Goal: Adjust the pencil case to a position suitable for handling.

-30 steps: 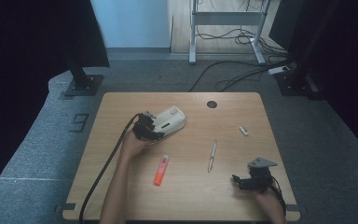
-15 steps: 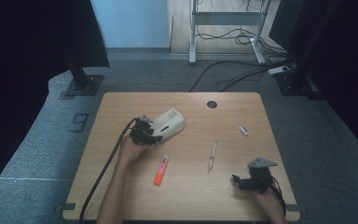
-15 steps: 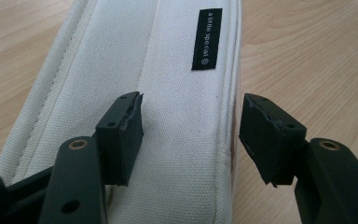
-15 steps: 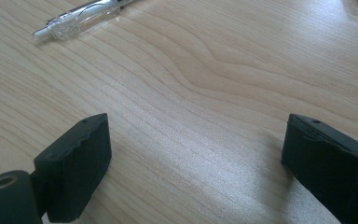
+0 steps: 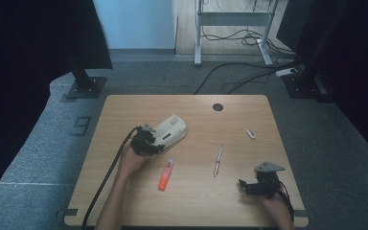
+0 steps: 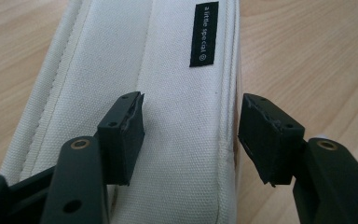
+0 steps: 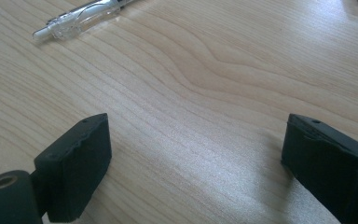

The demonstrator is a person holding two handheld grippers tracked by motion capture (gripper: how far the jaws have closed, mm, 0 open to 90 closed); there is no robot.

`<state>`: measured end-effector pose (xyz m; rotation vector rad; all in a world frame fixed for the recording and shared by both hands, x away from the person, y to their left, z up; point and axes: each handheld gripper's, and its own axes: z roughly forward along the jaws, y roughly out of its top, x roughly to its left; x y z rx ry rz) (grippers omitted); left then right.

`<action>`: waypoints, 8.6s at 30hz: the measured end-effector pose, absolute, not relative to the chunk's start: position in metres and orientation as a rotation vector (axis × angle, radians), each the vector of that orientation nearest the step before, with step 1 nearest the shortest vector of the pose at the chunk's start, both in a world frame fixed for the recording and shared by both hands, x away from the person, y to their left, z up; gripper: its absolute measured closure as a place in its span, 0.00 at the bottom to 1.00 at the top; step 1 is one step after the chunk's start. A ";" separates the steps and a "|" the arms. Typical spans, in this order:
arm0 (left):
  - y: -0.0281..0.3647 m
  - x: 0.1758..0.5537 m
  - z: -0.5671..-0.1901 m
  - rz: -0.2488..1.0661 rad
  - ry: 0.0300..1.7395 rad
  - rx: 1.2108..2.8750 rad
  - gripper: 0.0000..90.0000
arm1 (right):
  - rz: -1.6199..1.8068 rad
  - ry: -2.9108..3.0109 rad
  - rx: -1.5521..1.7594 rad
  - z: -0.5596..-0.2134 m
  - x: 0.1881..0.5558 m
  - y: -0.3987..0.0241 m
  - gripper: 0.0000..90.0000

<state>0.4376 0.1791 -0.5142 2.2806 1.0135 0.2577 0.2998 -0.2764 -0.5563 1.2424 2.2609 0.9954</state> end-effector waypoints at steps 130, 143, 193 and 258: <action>0.240 0.344 -0.485 0.231 1.074 1.989 0.83 | 0.973 2.271 1.220 -0.528 0.336 -0.291 0.19; 0.241 0.345 -0.485 0.218 1.066 1.991 0.82 | 1.061 2.223 1.266 -0.521 0.365 -0.296 0.29; 0.238 0.346 -0.487 0.200 1.046 2.003 0.81 | 0.886 2.181 1.366 -0.527 0.459 -0.311 0.57; 0.236 0.345 -0.487 0.214 1.040 2.014 0.81 | 1.002 2.244 1.336 -0.502 0.424 -0.306 0.80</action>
